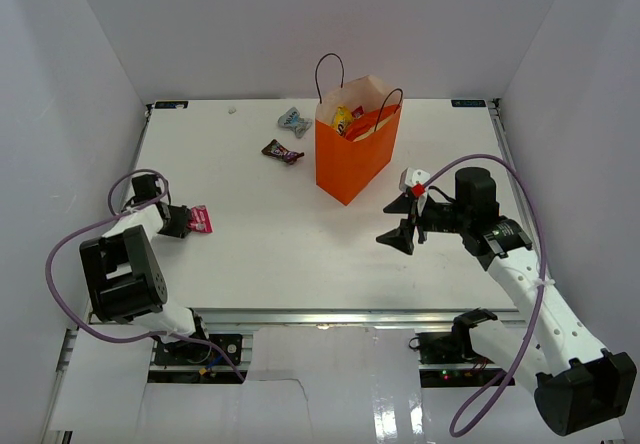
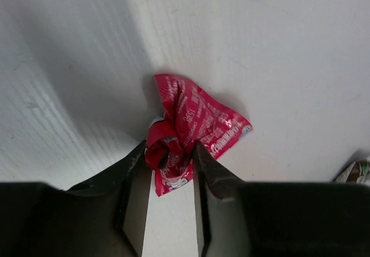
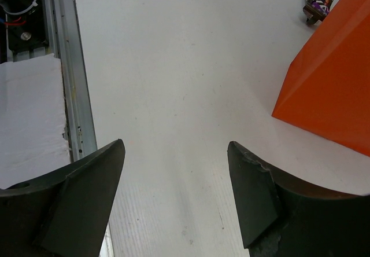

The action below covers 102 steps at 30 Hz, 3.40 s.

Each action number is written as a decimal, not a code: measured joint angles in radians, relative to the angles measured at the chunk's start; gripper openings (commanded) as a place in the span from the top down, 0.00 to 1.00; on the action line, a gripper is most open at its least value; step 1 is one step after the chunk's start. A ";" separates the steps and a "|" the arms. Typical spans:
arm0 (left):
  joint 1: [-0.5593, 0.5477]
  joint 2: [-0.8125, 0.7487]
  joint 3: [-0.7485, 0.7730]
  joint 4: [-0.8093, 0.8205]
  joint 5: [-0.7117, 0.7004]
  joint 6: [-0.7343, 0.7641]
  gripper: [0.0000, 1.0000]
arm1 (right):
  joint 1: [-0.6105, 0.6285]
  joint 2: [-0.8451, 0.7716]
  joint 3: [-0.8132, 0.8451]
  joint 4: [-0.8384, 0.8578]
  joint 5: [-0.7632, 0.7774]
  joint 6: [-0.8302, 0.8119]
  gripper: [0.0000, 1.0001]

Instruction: Place the snacks into the paper bag

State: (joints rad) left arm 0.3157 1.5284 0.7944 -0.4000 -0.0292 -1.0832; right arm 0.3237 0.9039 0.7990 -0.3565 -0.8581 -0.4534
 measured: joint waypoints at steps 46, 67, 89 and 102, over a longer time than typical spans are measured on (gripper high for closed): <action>-0.858 0.302 1.014 0.278 0.169 0.706 0.42 | -0.208 0.064 -0.030 0.018 0.048 -0.029 0.21; -0.579 -0.156 0.489 0.370 0.100 0.646 0.19 | -0.211 0.064 -0.030 0.017 0.032 -0.029 0.21; -0.433 0.616 0.655 0.312 0.386 -0.097 0.20 | -0.212 0.065 -0.030 0.018 0.033 -0.029 0.21; -0.442 0.684 0.706 0.331 0.375 -0.239 0.32 | -0.212 0.067 -0.030 0.018 0.034 -0.029 0.21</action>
State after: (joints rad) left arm -0.1265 2.2127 1.5009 -0.0689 0.3454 -1.3224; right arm 0.1116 0.9707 0.7692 -0.3389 -0.8246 -0.4824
